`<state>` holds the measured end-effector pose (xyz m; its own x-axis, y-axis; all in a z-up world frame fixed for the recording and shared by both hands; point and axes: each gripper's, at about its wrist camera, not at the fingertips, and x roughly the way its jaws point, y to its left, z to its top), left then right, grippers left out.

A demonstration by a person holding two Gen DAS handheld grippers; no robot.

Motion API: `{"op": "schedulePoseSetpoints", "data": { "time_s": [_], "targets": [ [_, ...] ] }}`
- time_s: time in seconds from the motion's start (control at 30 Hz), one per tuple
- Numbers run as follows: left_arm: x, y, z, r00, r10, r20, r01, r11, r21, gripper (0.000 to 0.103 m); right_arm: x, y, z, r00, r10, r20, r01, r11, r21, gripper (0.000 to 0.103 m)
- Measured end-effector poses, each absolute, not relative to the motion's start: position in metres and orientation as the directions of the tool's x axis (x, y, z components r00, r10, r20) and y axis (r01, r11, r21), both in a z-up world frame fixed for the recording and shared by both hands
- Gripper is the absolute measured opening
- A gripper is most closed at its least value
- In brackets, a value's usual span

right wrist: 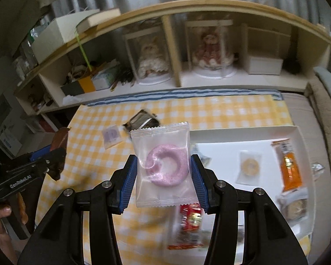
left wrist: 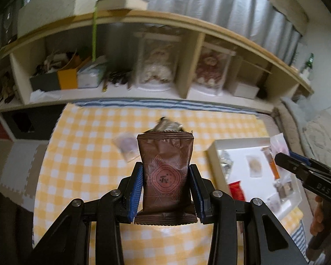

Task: Organize snacks
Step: 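Carry both snacks over the white tray and open both grippers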

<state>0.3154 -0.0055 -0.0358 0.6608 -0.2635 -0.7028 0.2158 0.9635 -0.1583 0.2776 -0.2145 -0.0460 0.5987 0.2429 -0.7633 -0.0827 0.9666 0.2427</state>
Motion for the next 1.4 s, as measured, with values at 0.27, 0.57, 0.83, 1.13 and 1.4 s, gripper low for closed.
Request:
{"op": "schedulePoseSetpoints", "data": {
  "time_s": [0.27, 0.57, 0.83, 1.13, 1.4],
  "targets": [
    [0.310, -0.058, -0.030, 0.637, -0.344, -0.690, 0.305, 0.934, -0.184, 0.040, 0.257, -0.275, -0.044, 0.632, 0.204, -0.748, -0.021, 0.969, 0.247, 0.050],
    [0.325, -0.142, -0.043, 0.563, -0.423, -0.710, 0.398, 0.892, -0.215, 0.040, 0.241, -0.331, -0.059, 0.640, 0.168, -0.749, 0.041, 0.967, 0.252, 0.050],
    [0.366, -0.209, -0.099, 0.446, -0.454, -0.771, 0.394, 0.873, -0.286, 0.040, 0.244, -0.376, -0.096, 0.592, 0.230, -0.773, 0.117, 0.924, 0.365, 0.050],
    [0.416, -0.240, -0.160, 0.358, -0.433, -0.827, 0.318, 0.890, -0.328, 0.040, 0.252, -0.389, -0.126, 0.526, 0.270, -0.806, 0.141, 0.907, 0.396, 0.050],
    [0.437, -0.245, -0.183, 0.370, -0.409, -0.834, 0.296, 0.903, -0.312, 0.042, 0.265, -0.392, -0.151, 0.471, 0.272, -0.839, 0.157, 0.910, 0.383, 0.050]
  ]
}}
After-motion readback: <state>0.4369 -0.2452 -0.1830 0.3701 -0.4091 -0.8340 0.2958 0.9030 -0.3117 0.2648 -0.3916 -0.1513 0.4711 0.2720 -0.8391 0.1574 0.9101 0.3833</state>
